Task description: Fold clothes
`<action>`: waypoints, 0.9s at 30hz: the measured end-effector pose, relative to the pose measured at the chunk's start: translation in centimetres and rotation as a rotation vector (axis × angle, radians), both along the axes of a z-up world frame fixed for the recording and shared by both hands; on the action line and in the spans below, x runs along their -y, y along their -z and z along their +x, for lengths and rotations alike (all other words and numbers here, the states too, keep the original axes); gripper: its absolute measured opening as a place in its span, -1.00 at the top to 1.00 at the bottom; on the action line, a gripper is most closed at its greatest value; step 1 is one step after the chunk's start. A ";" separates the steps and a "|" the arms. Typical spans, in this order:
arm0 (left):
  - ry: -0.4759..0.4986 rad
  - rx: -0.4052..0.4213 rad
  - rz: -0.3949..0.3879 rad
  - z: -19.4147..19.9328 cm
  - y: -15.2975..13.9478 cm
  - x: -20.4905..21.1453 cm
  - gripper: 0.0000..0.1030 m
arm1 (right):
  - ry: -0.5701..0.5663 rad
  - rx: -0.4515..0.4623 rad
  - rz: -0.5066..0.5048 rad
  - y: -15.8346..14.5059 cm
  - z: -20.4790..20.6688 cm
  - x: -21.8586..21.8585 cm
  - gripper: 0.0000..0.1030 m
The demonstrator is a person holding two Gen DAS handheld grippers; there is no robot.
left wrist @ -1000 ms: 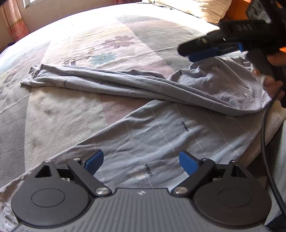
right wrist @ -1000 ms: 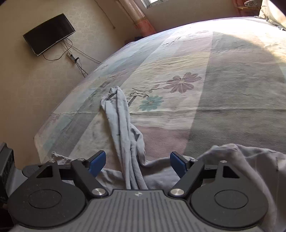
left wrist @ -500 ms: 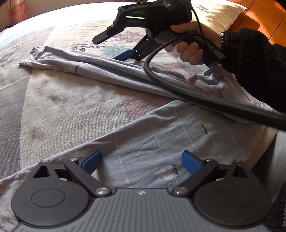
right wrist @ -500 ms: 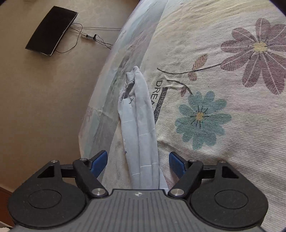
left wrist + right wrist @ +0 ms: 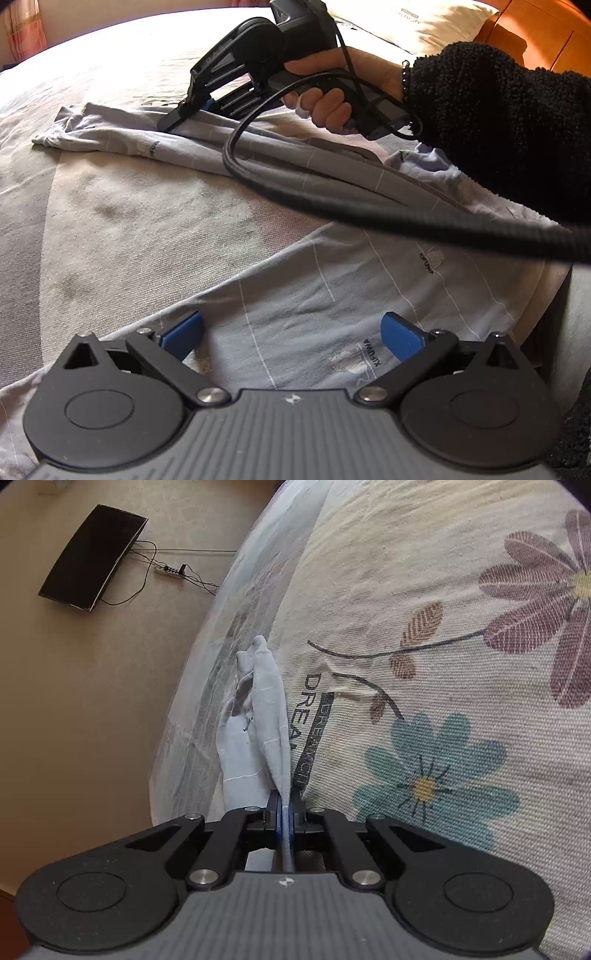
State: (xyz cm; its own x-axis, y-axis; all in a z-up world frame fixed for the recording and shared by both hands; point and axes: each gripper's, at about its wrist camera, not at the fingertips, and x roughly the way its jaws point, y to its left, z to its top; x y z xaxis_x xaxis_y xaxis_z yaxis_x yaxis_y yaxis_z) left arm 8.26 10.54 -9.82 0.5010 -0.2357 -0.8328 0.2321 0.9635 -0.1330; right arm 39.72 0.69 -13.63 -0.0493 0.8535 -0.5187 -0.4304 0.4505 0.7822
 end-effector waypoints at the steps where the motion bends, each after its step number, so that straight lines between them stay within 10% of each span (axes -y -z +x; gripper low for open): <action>1: -0.003 -0.002 0.010 -0.1 -0.1 -0.1 -0.97 | 0.006 0.014 -0.007 -0.2 -0.2 0.0 0.85; 12: -0.033 -0.020 0.125 -3.2 -2.1 -3.5 -0.97 | -0.068 0.175 -0.013 -8.4 -6.7 -2.3 0.87; 27: -0.112 0.003 0.195 -8.2 -4.4 -6.8 -0.98 | -0.153 0.125 0.018 -9.9 -17.1 -3.0 0.95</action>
State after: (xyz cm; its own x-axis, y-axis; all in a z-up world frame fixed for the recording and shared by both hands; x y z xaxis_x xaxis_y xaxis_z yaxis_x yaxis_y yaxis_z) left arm 0.04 17.35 -5.39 0.5173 -0.0128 -0.8557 0.1219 0.9908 0.0590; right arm 22.61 3.72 -3.70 -0.1155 0.8501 -0.5138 -0.5872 0.3588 0.7256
